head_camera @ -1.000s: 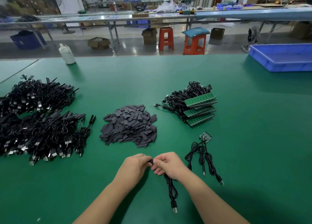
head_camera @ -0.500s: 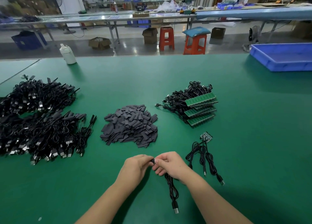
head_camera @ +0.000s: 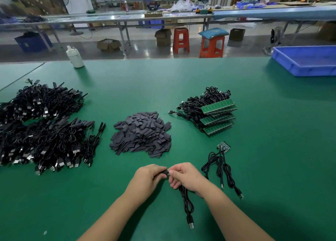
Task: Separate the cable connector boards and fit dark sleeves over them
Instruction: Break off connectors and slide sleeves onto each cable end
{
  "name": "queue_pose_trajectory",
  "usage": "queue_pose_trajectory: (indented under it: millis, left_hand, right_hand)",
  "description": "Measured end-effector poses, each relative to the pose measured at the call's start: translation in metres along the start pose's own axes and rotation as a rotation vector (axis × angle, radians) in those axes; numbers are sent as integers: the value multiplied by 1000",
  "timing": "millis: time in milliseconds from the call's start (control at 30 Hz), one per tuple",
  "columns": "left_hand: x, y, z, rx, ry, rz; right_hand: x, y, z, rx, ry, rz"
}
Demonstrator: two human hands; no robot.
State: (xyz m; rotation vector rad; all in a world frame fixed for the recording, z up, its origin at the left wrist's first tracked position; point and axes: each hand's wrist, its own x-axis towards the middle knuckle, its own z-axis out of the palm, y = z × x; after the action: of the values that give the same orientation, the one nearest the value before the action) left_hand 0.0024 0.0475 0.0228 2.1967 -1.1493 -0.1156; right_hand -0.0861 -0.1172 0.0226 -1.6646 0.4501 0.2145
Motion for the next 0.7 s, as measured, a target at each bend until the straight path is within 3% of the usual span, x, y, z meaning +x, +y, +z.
queue_pose_trajectory:
  millis: [167,300,533,700]
  left_hand:
    - [-2,2,0,7,23,-2]
    - [-1,4,3,61,-53,-32]
    - [6,13,10,390,-266,-53]
    - [9,22,18,496,-279,-75]
  right_hand:
    - [-1,-1,1,48,-2,8]
    - [1,0,3,48,6,4]
    - [2,1,4,41,7,3]
    - [1,-1,3,33,0,-8]
